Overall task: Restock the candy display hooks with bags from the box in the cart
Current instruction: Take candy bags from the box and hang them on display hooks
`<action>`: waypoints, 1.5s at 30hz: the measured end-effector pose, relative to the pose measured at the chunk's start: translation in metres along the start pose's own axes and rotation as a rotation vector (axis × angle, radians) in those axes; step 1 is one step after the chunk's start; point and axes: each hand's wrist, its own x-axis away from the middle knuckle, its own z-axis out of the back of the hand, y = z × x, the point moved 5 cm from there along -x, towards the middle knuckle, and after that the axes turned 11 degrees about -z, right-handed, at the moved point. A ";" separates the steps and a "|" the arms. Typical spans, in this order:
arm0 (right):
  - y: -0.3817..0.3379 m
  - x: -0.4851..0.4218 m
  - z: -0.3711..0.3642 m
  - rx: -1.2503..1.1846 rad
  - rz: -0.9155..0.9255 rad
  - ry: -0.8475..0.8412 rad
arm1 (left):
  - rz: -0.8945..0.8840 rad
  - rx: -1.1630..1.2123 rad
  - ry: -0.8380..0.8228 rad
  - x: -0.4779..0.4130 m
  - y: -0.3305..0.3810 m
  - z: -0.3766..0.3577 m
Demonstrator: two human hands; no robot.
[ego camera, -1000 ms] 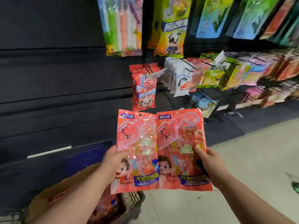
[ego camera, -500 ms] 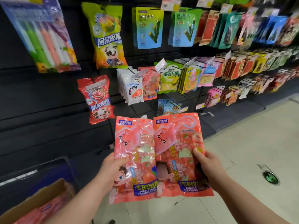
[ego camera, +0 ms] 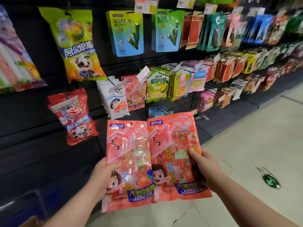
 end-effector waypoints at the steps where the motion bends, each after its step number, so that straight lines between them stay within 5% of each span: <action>1: -0.006 -0.009 0.002 0.000 -0.001 0.010 | 0.000 0.009 -0.013 -0.012 0.000 -0.006; 16: -0.092 -0.153 -0.012 -0.022 -0.039 0.039 | 0.038 0.077 0.004 -0.169 0.020 -0.056; 45: -0.170 -0.341 -0.082 0.108 0.109 -0.445 | -0.014 0.318 0.529 -0.192 0.014 -0.092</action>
